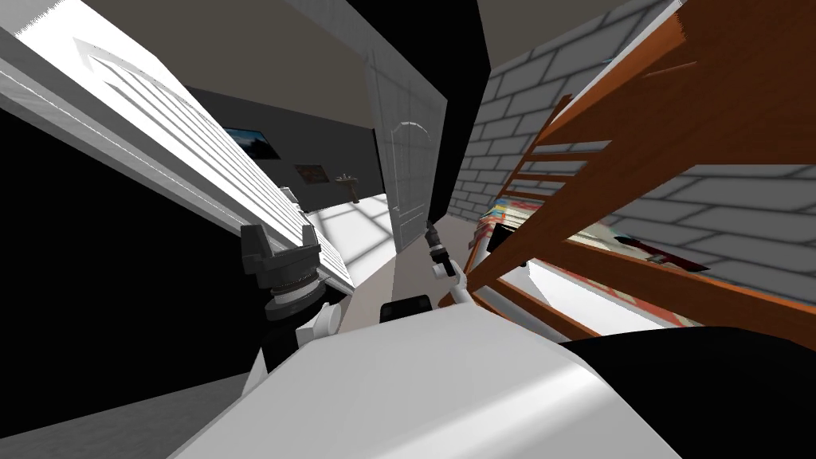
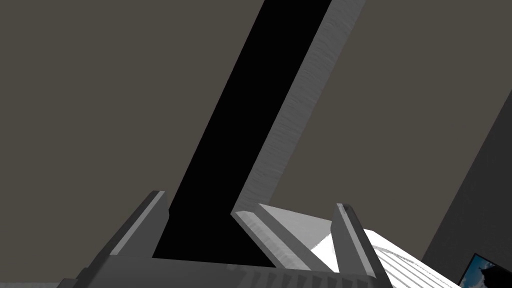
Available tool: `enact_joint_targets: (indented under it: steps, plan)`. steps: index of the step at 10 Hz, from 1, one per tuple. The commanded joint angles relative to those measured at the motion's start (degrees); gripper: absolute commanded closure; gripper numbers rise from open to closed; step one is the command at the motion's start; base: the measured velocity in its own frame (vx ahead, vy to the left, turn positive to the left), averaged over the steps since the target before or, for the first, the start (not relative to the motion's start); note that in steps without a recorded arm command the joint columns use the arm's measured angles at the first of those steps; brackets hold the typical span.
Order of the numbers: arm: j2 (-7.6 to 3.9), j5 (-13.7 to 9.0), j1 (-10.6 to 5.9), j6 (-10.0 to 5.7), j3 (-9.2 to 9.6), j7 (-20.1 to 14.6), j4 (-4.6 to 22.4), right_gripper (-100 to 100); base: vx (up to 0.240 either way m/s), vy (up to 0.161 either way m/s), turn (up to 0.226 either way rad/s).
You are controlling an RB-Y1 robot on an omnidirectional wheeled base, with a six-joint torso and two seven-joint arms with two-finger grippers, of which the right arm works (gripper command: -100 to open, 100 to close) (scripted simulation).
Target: Push the door open
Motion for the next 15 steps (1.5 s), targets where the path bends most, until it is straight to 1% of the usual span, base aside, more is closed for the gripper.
enact_joint_targets:
  steps: [1,15]
  plan:
    - [-0.12,-0.1,-1.35,-0.16,0.31,-0.6,2.6,-100,0.092,-0.062,0.062]
    - [0.21,-0.2,-12.04,0.22,3.64,-4.9,21.4,-100,0.088,-0.058,0.059]
